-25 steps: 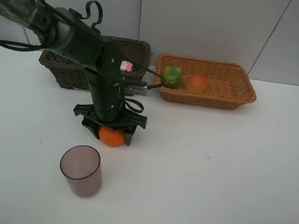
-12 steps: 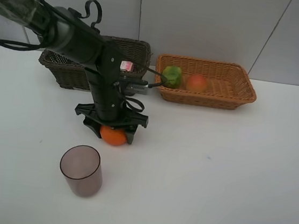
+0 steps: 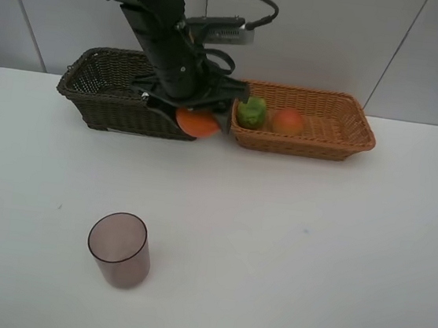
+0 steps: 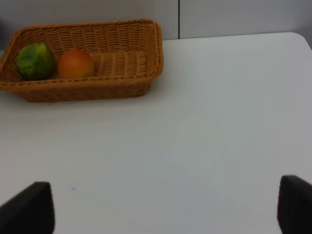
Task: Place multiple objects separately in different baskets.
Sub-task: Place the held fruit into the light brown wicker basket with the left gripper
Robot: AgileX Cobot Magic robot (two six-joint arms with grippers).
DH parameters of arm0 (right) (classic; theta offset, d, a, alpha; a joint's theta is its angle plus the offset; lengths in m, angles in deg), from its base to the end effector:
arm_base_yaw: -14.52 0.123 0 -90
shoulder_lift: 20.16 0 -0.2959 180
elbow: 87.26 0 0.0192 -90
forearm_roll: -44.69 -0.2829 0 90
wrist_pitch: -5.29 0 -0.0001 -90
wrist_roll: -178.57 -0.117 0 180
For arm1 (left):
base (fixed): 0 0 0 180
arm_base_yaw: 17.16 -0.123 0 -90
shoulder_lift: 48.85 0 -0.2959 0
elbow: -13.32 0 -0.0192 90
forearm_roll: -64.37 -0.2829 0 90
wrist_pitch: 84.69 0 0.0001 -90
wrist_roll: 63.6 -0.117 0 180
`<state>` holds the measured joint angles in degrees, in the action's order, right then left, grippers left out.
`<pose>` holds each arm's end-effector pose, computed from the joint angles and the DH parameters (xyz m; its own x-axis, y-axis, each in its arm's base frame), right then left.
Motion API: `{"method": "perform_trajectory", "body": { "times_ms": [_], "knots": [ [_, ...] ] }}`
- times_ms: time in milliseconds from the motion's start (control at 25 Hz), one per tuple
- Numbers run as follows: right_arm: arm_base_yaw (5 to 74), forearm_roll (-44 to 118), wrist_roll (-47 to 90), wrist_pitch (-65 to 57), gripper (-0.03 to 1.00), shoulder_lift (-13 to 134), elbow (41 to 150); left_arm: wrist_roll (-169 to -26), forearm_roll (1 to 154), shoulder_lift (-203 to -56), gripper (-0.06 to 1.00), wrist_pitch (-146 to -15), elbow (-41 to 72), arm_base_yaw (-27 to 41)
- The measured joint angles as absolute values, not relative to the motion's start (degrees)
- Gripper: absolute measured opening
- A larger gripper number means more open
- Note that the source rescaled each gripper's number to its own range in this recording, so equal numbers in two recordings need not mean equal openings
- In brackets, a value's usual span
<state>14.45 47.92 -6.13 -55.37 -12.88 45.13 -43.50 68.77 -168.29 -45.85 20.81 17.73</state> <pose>0.0323 -0.0058 0.2885 -0.4276 0.0548 -0.9023 0.0689 0.9972 0.0279 0.3840 -0.2747 0.1908 -0.8917 0.1357 -0.4318 0.2559 0.9380 -0.2338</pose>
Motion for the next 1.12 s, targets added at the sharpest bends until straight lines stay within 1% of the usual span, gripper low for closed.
{"method": "perform_trajectory", "body": {
  "times_ms": [200,400,680,1120],
  "knots": [
    [14.5,47.9,-6.1,-55.4,1.00,-12.9,45.1,-43.8,68.7,-168.3,0.91,-47.9,27.0,18.3],
    [14.5,47.9,-6.1,-55.4,1.00,-12.9,45.1,-43.8,68.8,-168.3,0.91,-56.9,31.2,19.0],
    [14.5,47.9,-6.1,-55.4,1.00,-12.9,45.1,-43.8,68.8,-169.4,0.91,-71.4,31.6,19.8],
    [14.5,47.9,-6.1,-55.4,1.00,-12.9,45.1,-44.4,68.6,-180.8,0.91,-87.4,31.6,20.5]
  ]
}}
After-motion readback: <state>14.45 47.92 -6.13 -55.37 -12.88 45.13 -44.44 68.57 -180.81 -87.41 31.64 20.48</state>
